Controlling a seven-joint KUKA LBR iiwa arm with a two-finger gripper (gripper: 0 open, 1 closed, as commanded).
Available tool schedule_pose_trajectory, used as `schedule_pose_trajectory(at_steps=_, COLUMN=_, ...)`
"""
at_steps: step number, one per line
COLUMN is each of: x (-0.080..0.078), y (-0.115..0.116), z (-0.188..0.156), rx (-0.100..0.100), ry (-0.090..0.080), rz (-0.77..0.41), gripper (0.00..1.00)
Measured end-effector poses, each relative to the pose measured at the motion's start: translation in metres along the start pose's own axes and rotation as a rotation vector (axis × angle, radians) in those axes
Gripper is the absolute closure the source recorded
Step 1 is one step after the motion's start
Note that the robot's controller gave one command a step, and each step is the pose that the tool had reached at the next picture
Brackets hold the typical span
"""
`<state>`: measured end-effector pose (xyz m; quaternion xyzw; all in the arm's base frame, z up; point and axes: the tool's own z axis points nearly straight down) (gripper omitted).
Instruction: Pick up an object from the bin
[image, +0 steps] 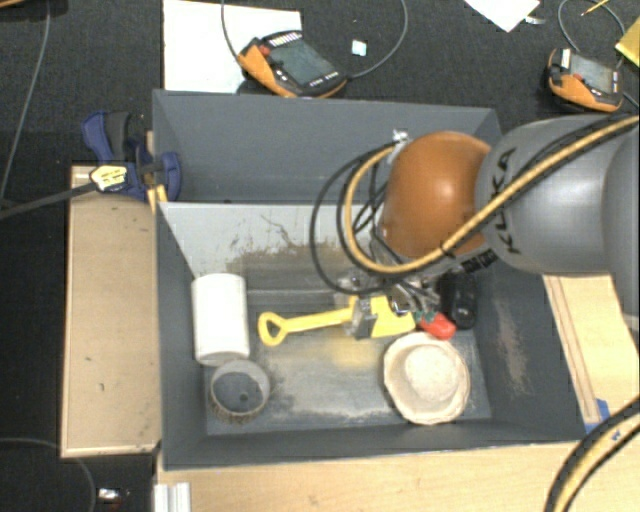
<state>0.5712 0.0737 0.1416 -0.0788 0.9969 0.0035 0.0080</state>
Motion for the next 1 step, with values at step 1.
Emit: schedule_pose_trajectory(at_steps=1, x=-0.0003, y=0.0001, z=-0.0156, rx=0.000, ry=0.000, rz=0.001, gripper=1.00)
